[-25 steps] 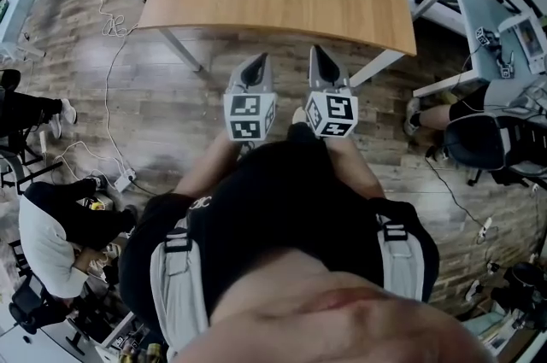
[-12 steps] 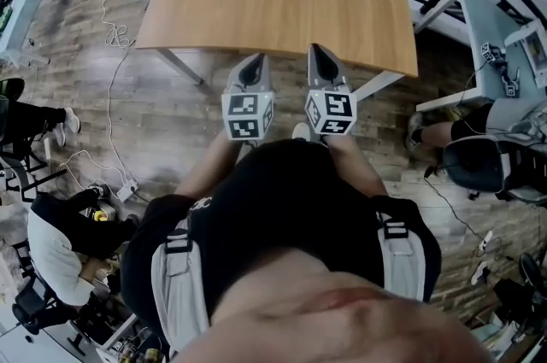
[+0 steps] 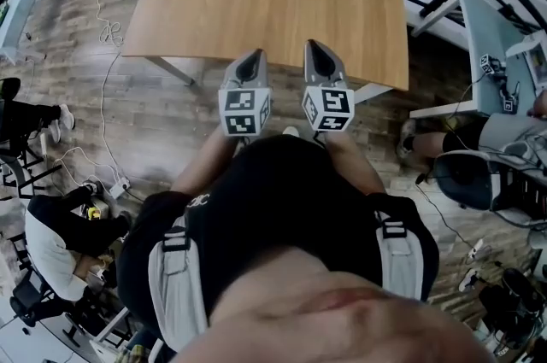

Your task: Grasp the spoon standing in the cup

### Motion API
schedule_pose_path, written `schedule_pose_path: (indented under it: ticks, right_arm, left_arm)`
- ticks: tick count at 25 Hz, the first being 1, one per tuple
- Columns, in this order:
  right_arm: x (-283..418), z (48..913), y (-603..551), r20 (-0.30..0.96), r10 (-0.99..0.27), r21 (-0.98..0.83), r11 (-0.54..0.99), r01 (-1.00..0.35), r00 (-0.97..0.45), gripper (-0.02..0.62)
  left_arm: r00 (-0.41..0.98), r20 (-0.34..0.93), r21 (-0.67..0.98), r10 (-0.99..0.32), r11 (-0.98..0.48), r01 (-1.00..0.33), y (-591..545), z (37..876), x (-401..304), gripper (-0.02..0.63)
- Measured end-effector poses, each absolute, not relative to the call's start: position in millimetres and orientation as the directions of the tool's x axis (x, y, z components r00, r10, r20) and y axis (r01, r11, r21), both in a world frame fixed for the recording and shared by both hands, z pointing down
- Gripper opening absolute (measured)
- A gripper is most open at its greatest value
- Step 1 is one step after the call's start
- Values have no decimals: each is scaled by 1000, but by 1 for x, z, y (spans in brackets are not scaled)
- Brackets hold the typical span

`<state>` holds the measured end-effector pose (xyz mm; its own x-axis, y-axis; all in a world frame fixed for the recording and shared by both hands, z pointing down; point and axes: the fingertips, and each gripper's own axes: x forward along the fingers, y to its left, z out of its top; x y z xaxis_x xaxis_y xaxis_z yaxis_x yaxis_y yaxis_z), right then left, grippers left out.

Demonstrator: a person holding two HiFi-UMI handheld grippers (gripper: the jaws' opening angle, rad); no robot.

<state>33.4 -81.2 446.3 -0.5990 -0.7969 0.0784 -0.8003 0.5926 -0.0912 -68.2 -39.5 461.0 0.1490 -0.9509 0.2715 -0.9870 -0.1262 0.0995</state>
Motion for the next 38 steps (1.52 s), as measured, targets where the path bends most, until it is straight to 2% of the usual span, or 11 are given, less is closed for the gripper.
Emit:
schedule_pose_path:
  ticks: [18,24,38]
  right_arm:
    - [102,451,-143,71,-816,-157,560,-814,-574,0]
    - [91,457,-150,83,-797,-150,583,-799,-598,0]
    - [62,456,-216,105,-775,-111,613,-782,-623,0]
  left_arm:
    - [188,285,66,-940,-177,-982,-109,458,2,12]
    - [171,312,85,-934,-152,-985,-114,473,-5,12]
    - [156,288,115,-945,-128,-985,-174,470,-28,12]
